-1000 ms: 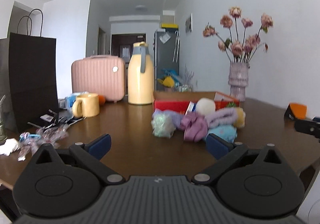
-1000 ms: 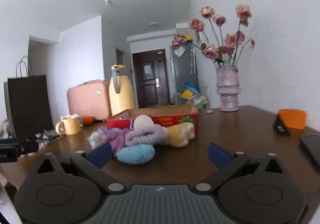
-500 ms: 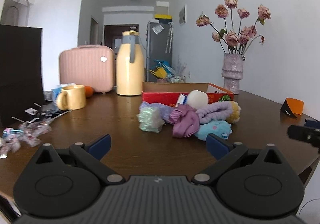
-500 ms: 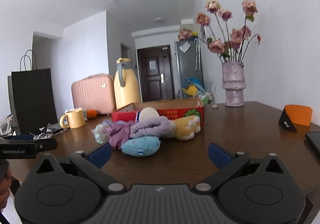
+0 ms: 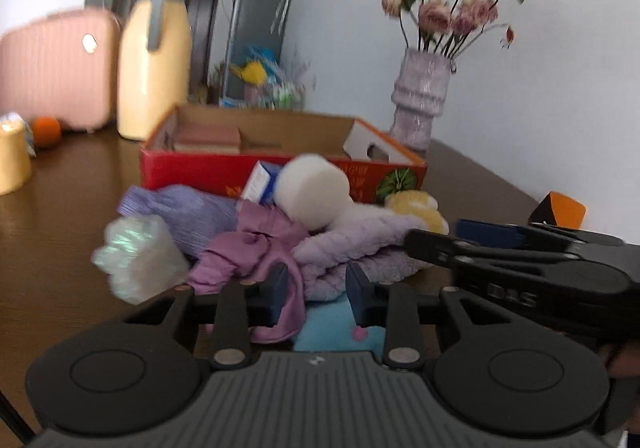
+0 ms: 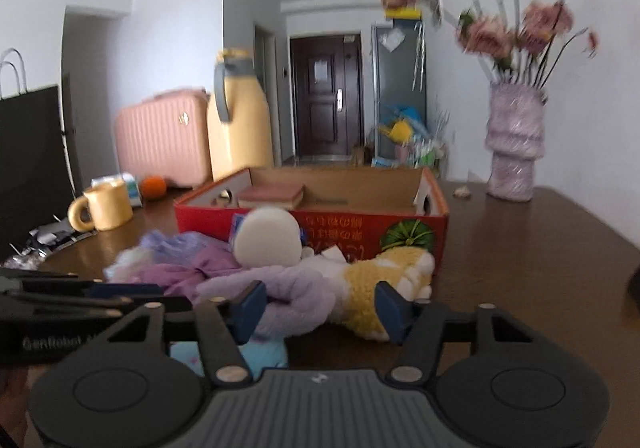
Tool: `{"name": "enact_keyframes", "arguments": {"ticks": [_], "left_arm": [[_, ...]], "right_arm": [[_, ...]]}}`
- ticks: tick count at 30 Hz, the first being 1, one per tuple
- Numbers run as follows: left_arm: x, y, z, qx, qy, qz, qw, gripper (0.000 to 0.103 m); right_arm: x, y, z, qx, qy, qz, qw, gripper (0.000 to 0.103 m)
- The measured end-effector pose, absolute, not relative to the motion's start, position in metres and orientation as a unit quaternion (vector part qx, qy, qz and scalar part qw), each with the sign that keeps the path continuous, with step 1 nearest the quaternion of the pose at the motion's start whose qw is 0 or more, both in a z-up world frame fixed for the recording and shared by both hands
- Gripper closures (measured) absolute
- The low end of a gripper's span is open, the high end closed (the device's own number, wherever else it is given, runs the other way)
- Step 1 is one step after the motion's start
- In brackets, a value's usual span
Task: Organize soft objects
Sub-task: 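Grasp the lavender fuzzy headband with the left gripper and lift it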
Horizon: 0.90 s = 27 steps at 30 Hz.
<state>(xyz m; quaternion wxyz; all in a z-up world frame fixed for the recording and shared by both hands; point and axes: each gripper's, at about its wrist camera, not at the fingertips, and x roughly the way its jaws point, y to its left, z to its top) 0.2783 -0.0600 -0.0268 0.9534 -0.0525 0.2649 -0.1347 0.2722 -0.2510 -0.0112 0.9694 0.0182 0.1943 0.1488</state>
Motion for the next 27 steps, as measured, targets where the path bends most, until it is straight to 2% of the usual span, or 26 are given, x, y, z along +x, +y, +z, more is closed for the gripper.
{"name": "enact_keyframes", "arguments": {"ticks": [2, 4, 7, 9, 11, 12, 16, 18, 20, 22, 27], "left_arm": [[0.29, -0.062, -0.033, -0.061, 0.285, -0.138, 0.947, 0.069], [0.298, -0.062, -0.039, -0.074, 0.297, -0.138, 0.942, 0.067], [0.299, -0.058, -0.038, -0.098, 0.289, -0.146, 0.941, 0.067], [0.29, -0.056, -0.029, -0.106, 0.271, -0.153, 0.944, 0.06], [0.276, -0.054, -0.018, -0.107, 0.25, -0.157, 0.949, 0.047], [0.269, -0.054, -0.013, -0.109, 0.242, -0.159, 0.951, 0.045], [0.226, -0.044, 0.006, -0.122, 0.212, -0.17, 0.954, 0.043], [0.207, -0.037, 0.006, -0.126, 0.216, -0.178, 0.952, 0.046], [0.188, -0.029, -0.001, -0.127, 0.232, -0.178, 0.948, 0.067], [0.171, -0.018, -0.015, -0.125, 0.254, -0.164, 0.945, 0.081], [0.153, 0.015, -0.038, -0.157, 0.308, -0.125, 0.93, 0.083]], "right_arm": [[0.295, -0.249, -0.018, 0.019, 0.217, 0.15, 0.964, 0.058], [0.307, -0.249, -0.023, 0.028, 0.228, 0.165, 0.959, 0.088], [0.31, -0.25, -0.025, 0.057, 0.23, 0.192, 0.953, 0.093], [0.306, -0.25, -0.022, 0.062, 0.227, 0.188, 0.954, 0.095], [0.296, -0.256, -0.014, 0.079, 0.212, 0.187, 0.956, 0.095], [0.288, -0.26, -0.009, 0.089, 0.201, 0.186, 0.958, 0.095], [0.248, -0.272, 0.012, 0.116, 0.176, 0.187, 0.96, 0.095], [0.228, -0.271, 0.017, 0.13, 0.186, 0.206, 0.952, 0.095], [0.208, -0.268, 0.012, 0.159, 0.207, 0.228, 0.938, 0.095], [0.187, -0.257, 0.002, 0.172, 0.229, 0.241, 0.927, 0.095], [0.151, -0.228, -0.023, 0.172, 0.277, 0.252, 0.911, 0.095]]}}
